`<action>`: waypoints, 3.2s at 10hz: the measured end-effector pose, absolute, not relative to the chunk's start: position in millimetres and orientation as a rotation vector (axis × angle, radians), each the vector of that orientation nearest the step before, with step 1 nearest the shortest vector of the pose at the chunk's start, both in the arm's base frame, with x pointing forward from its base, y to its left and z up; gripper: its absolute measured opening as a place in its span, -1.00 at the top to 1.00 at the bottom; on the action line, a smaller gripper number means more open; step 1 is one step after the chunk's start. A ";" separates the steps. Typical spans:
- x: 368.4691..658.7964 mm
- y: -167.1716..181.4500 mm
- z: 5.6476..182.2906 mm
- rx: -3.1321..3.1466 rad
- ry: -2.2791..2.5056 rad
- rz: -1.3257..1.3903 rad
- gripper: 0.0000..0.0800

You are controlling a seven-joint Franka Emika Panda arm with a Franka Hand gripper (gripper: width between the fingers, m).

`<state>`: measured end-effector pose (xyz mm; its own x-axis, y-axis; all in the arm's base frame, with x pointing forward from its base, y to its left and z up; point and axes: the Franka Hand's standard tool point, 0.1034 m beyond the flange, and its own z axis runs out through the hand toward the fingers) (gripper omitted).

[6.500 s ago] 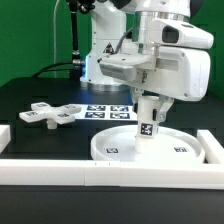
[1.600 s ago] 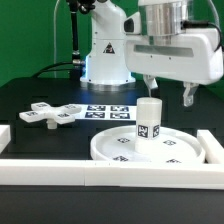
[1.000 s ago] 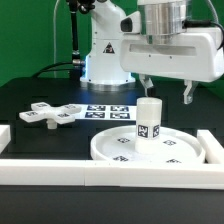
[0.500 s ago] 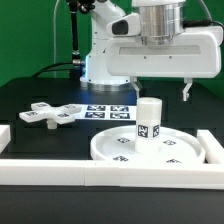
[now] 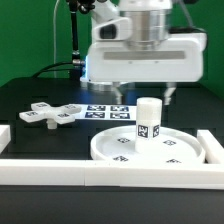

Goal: Assemble round table

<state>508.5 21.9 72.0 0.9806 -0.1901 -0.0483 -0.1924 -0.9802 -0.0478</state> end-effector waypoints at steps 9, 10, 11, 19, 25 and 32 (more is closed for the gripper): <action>502.1 -44.6 69.9 -3.113 0.293 -0.024 -0.62; 495.2 -60.5 67.9 -3.127 0.272 -0.066 -0.62; 489.6 -74.0 66.0 -3.137 0.230 -0.087 -0.62; 461.0 -118.3 57.2 -3.145 0.079 -0.074 -0.62; 441.3 -138.3 54.0 -3.142 0.044 -0.053 -0.62; 434.2 -143.7 46.9 -3.145 0.068 -0.032 -0.62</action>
Offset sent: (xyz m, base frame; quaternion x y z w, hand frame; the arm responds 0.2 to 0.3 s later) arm 0.0000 0.0000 0.0000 0.0000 0.0000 0.0000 1.0000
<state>434.2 -143.7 46.9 0.9989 -0.0430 0.0205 -0.0431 -0.9991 0.0037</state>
